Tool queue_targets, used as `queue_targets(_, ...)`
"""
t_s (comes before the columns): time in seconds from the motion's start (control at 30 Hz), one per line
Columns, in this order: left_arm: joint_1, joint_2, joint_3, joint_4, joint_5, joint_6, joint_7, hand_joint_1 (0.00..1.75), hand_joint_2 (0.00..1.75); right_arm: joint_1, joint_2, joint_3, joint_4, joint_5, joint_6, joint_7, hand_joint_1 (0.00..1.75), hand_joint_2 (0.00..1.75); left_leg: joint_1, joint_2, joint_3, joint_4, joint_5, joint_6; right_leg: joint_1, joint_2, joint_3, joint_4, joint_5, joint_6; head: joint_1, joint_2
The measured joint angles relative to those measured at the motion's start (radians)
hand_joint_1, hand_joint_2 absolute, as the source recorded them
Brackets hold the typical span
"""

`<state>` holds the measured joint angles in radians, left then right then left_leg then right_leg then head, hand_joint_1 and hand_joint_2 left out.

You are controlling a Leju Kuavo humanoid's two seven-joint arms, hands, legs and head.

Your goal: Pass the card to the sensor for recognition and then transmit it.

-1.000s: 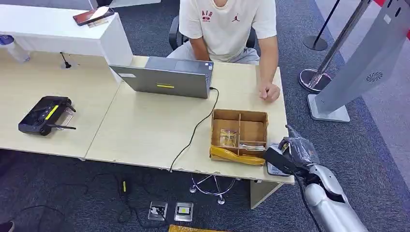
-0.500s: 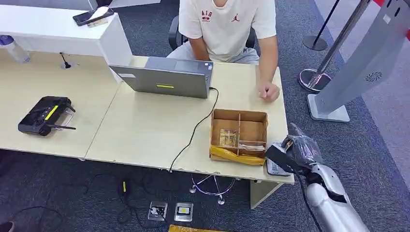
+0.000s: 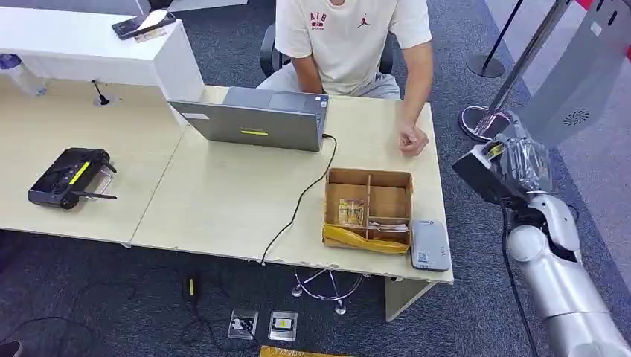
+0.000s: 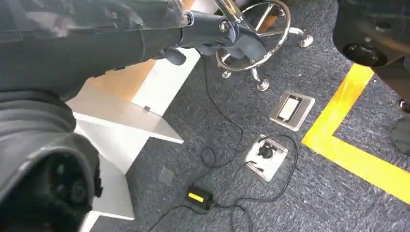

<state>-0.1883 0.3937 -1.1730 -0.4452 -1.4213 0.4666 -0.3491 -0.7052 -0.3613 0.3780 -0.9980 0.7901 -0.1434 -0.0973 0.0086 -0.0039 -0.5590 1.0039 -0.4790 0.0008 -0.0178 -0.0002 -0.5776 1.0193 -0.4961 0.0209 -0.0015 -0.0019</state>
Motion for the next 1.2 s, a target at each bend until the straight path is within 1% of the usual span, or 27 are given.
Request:
queue_targets(0.17,-0.006,0.000,0.000,0.000,-0.006,0.009,-0.010,0.00,0.00,-0.101,0.002,-0.009,0.014,0.038,-0.005,-0.040,1.75,1.75,0.000,0.000,0.000,0.000,0.000,0.000,0.000,0.000,0.000,0.000,0.000,0.000,0.000,0.000)
queue_targets(0.27,-0.010,-0.001,0.000,0.001,-0.010,0.009,-0.019,0.00,0.00,-0.145,0.014,-0.008,0.060,0.051,-0.020,-0.062,1.75,1.75,0.001,-0.001,-0.001,0.000,0.000,0.000,0.001,-0.001,0.000,0.000,0.000,0.000,-0.001,0.000)
queue_targets(0.33,-0.013,-0.002,0.000,0.001,-0.010,0.010,-0.024,0.00,0.00,-0.155,0.023,-0.007,0.084,0.057,-0.029,-0.072,1.75,1.75,0.001,-0.001,-0.001,0.000,0.000,0.000,0.001,-0.001,0.000,0.000,0.000,0.000,0.000,0.000)
queue_targets(0.4,-0.019,-0.003,0.000,0.001,-0.012,0.010,-0.034,0.00,0.00,-0.184,0.040,-0.002,0.130,0.068,-0.033,-0.083,1.75,1.75,0.001,-0.001,-0.002,0.000,0.000,0.000,0.001,-0.001,-0.001,0.000,0.000,0.000,-0.001,0.000)
queue_targets(0.53,-0.035,-0.004,0.000,0.001,-0.012,0.022,-0.040,0.00,0.00,-0.241,0.069,0.003,0.236,0.076,-0.033,-0.085,1.75,1.75,0.001,-0.003,-0.002,0.000,0.000,0.000,0.001,-0.003,0.000,0.000,0.000,0.000,0.000,0.000)
queue_targets(0.8,-0.040,-0.001,0.000,0.002,-0.012,0.039,-0.040,0.00,0.00,-0.259,0.093,0.015,0.340,0.061,-0.042,-0.077,1.75,1.75,0.001,-0.004,-0.002,0.000,0.001,-0.001,0.001,-0.004,-0.001,0.000,0.000,0.000,0.000,0.000)
queue_targets(0.83,-0.041,0.000,0.000,0.002,-0.012,0.043,-0.040,0.00,0.00,-0.258,0.096,0.015,0.351,0.057,-0.046,-0.077,1.68,1.75,0.001,-0.004,-0.002,0.000,0.001,-0.001,0.001,-0.004,-0.001,0.000,0.000,0.000,0.000,0.000)
queue_targets(0.87,-0.042,0.003,0.000,0.003,-0.012,0.047,-0.040,0.00,0.00,-0.256,0.100,0.015,0.363,0.053,-0.052,-0.075,0.26,1.75,0.001,-0.004,-0.002,0.000,0.001,-0.001,0.001,-0.004,-0.001,0.000,0.000,0.000,0.000,0.000)
queue_targets(0.9,-0.043,0.005,0.000,0.003,-0.012,0.048,-0.041,0.00,0.00,-0.254,0.104,0.015,0.374,0.051,-0.057,-0.075,0.00,1.75,0.001,-0.004,-0.002,0.000,0.001,-0.001,0.001,-0.004,-0.001,0.000,0.000,0.000,0.000,0.000)
queue_targets(1.07,-0.043,0.011,0.000,0.005,-0.009,0.049,-0.043,0.00,0.00,-0.235,0.117,0.015,0.404,0.050,-0.091,-0.064,0.00,1.75,0.001,-0.003,-0.002,0.000,0.001,-0.001,0.001,-0.003,-0.001,0.000,0.000,0.000,0.000,0.000)
queue_targets(1.2,-0.043,0.015,0.001,0.005,-0.011,0.051,-0.043,0.00,0.00,-0.231,0.123,0.016,0.419,0.022,-0.094,-0.064,0.00,1.75,0.001,-0.004,-0.002,0.000,0.001,-0.001,0.001,-0.003,-0.001,0.000,0.000,0.000,0.000,0.000)
